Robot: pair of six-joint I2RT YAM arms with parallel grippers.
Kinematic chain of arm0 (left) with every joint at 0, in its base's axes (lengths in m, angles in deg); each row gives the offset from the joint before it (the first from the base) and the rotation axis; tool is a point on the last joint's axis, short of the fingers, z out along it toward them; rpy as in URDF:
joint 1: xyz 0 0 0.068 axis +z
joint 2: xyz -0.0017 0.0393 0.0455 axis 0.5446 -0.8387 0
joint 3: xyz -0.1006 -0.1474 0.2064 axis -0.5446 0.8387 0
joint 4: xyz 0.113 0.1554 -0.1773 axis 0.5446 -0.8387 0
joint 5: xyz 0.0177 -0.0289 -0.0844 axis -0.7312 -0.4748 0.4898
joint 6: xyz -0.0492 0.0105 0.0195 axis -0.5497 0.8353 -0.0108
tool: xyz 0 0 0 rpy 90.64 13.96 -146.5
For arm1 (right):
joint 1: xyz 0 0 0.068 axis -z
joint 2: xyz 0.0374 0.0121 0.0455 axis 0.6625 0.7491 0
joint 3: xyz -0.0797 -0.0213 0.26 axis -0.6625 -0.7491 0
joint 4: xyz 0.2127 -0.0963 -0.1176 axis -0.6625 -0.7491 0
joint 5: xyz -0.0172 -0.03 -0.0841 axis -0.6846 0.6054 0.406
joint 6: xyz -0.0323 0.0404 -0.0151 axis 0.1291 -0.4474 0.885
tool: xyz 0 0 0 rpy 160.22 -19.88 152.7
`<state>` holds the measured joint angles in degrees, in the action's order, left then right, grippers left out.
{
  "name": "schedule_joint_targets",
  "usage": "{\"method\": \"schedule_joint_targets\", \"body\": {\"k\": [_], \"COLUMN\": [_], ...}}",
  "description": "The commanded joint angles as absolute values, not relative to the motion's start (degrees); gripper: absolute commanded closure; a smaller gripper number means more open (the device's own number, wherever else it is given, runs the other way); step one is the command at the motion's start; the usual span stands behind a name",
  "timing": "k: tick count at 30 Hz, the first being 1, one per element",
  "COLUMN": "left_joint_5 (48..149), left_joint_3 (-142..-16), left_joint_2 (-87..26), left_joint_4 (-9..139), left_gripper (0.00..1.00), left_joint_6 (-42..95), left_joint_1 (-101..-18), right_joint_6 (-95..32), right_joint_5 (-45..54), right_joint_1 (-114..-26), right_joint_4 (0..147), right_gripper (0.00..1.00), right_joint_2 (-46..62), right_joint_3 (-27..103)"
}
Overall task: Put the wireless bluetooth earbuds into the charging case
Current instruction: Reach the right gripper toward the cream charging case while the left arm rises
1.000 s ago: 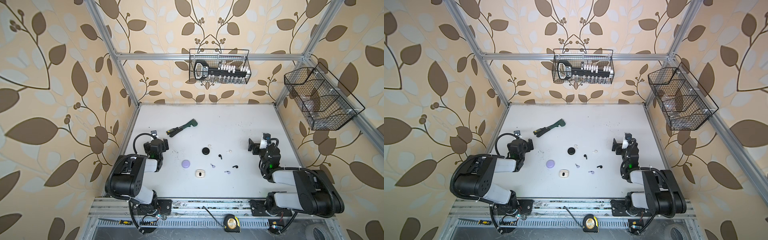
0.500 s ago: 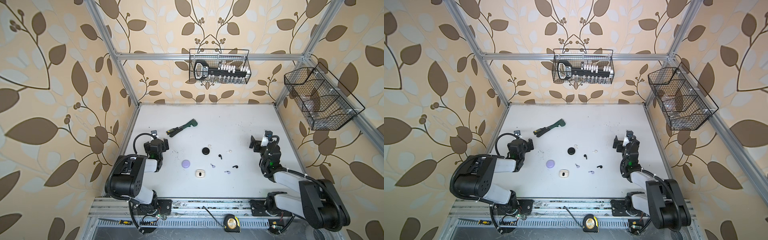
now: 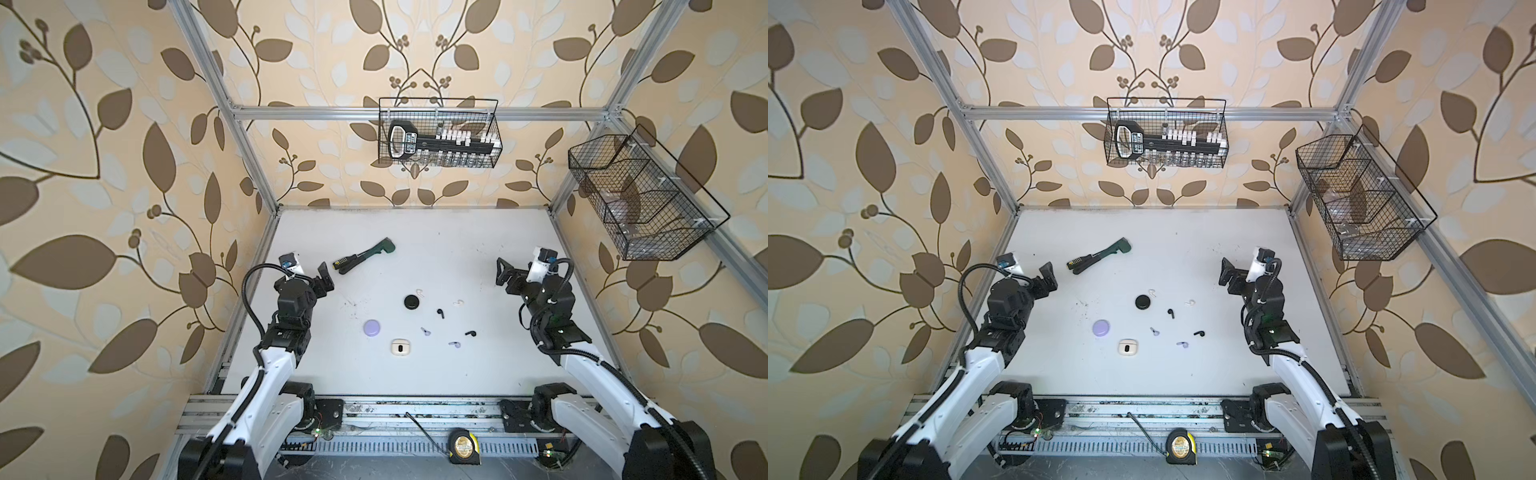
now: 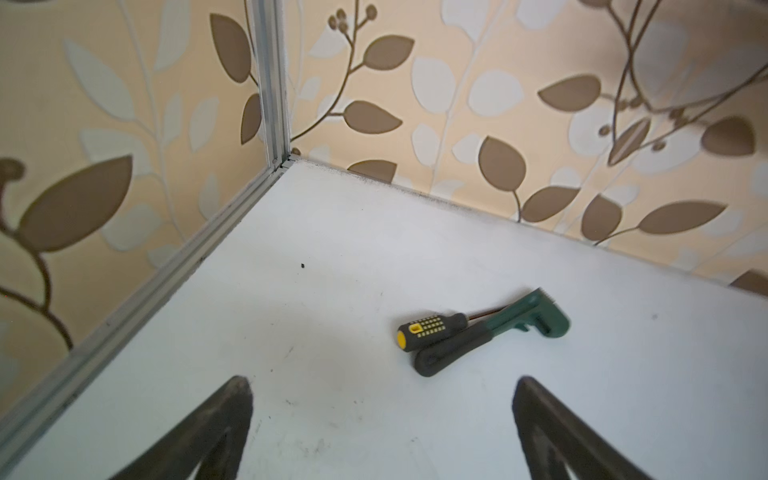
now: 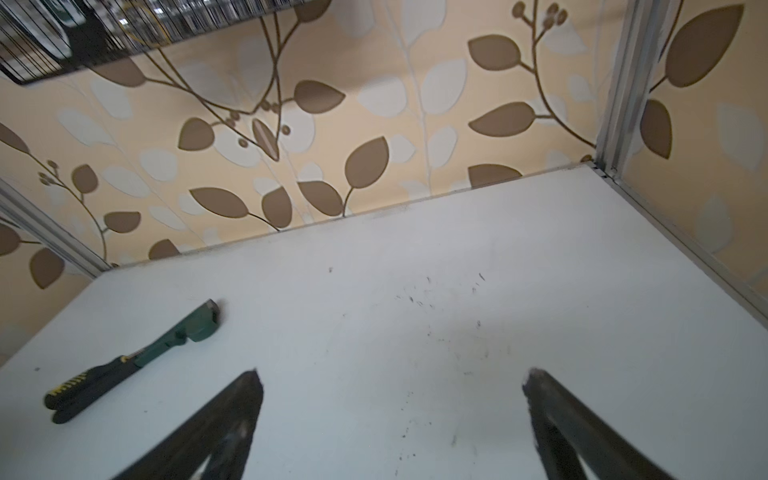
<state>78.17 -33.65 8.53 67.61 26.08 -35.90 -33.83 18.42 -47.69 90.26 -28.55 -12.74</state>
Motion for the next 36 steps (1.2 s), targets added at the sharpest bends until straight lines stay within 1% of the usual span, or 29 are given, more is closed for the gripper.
{"method": "schedule_joint_targets", "body": {"k": [1, 3, 4, 6, 8, 9, 11, 14, 16, 17, 20, 24, 26, 28, 31, 33, 36], "left_joint_5": [84.2, 88.8, 89.5, 87.1, 83.9, 84.0, 90.4, 99.3, 102.0, 103.7, 109.1, 110.8, 110.9, 109.3, 105.0, 104.5, 105.1], "left_joint_3": [-41.1, -40.7, -40.6, -43.4, -47.2, -48.2, -49.3, -51.2, -49.7, -47.9, -42.4, -35.0, -33.8, -33.8, -32.1, -30.9, -30.0], "left_joint_2": [15.3, 17.5, 18.3, 18.3, 16.5, 15.8, 14.4, 13.5, 13.0, 12.7, 9.6, 7.7, 7.8, 8.6, 11.2, 12.3, 12.8], "left_joint_4": [45.3, 44.2, 43.2, 34.8, 23.1, 20.2, 21.4, 25.5, 30.0, 33.3, 44.3, 56.3, 58.1, 56.7, 55.3, 57.0, 59.0], "left_gripper": [0.01, 0.01, 0.01, 0.01, 0.01, 0.01, 0.01, 0.01, 0.01, 0.01, 0.01, 0.01, 0.01, 0.01, 0.01, 0.01, 0.01], "left_joint_6": [7.3, 4.9, 3.3, -1.8, -9.6, -11.0, -8.2, -2.8, -2.8, -3.7, -4.2, -6.3, -5.8, -2.9, 0.2, 0.1, 0.8], "left_joint_1": [-35.5, -35.5, -35.5, -35.5, -35.5, -35.4, -35.4, -35.4, -35.5, -35.5, -35.5, -35.5, -35.5, -35.5, -35.5, -35.5, -35.5], "right_joint_6": [-45.3, -47.7, -48.1, -50.0, -51.2, -51.6, -52.4, -53.0, -50.7, -49.2, -44.9, -42.7, -42.4, -42.1, -42.3, -43.1, -44.2], "right_joint_5": [14.0, 8.9, 4.3, -0.9, -3.9, -5.6, -9.7, -10.8, -7.7, -4.9, 6.3, 16.8, 21.5, 25.7, 31.0, 30.2, 25.8], "right_joint_1": [-46.8, -45.3, -44.4, -43.2, -43.3, -43.6, -44.2, -48.1, -53.4, -56.4, -69.2, -85.7, -93.2, -99.2, -105.7, -106.9, -107.1], "right_joint_4": [80.2, 80.7, 82.2, 83.6, 85.3, 86.4, 87.3, 87.2, 85.2, 83.4, 78.7, 76.1, 73.5, 70.7, 68.4, 68.9, 71.8], "right_gripper": [0.00, 0.00, 0.00, 0.00, 0.00, 0.00, 0.00, 0.00, 0.00, 0.00, 0.00, 0.00, 0.00, 0.00, 0.00, 0.00, 0.00], "right_joint_2": [-32.0, -34.7, -36.0, -38.3, -40.7, -41.6, -43.7, -47.4, -49.4, -50.1, -49.9, -44.4, -40.0, -35.6, -29.9, -26.9, -22.7], "right_joint_3": [-9.8, -11.6, -12.9, -14.7, -16.5, -17.5, -18.6, -19.8, -19.5, -19.0, -16.9, -13.6, -10.3, -7.1, -4.5, -4.2, -4.9]}}
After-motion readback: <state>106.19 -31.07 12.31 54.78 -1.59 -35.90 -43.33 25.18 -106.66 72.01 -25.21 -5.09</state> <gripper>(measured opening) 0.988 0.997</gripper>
